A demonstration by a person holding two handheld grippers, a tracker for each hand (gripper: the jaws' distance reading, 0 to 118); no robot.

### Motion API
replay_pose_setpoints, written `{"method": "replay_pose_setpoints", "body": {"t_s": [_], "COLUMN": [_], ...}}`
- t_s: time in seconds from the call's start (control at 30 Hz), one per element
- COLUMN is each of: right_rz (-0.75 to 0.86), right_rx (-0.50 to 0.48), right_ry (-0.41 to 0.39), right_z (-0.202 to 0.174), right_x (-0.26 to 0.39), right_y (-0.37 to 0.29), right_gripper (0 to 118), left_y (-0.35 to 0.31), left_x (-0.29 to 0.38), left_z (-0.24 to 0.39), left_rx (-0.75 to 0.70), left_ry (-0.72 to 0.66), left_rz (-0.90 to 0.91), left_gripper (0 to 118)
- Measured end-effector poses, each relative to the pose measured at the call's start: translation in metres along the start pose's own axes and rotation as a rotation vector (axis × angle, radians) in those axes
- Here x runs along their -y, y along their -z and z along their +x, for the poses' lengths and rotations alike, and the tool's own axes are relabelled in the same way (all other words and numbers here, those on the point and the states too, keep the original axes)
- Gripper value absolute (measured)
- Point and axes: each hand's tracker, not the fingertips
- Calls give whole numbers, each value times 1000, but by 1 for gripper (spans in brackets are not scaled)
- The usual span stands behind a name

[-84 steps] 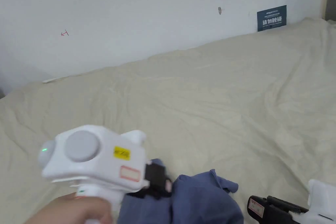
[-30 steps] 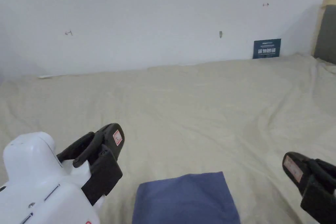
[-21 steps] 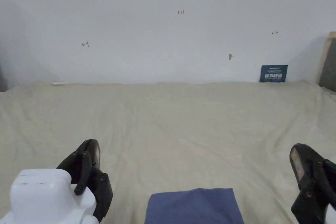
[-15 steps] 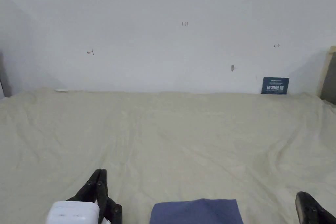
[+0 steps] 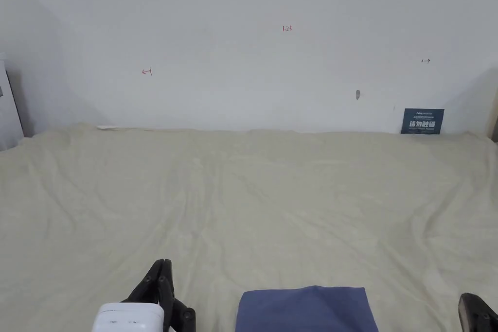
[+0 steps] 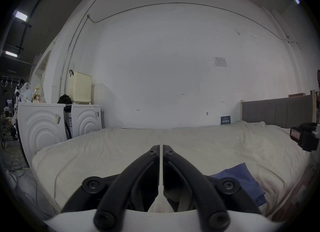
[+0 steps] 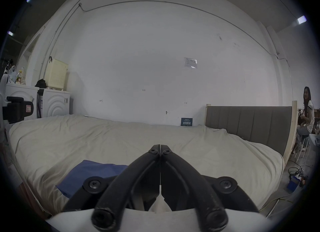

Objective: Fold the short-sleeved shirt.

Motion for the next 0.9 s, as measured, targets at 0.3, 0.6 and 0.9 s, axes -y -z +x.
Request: {"method": "replay_pose_setpoints", "body": {"t_s": [0.3, 0.6, 0.9], "right_rz": [-250, -1138, -1125], "right_rx": [-266, -399, -433], "right_ry": [19, -81, 69], "right_z": [3, -25, -5], "right_x": [-50, 41, 52], "right_y": [76, 196, 192], "right_gripper": [0, 0, 0], "left_y": [16, 30, 160], "left_x": [-17, 7, 46], "left_z": [-23, -31, -77], "left_rx": [6, 130, 877], "left_ry": [-29, -88, -640], "left_rz": [-85, -249, -909], "left_gripper": [3, 3, 16]}}
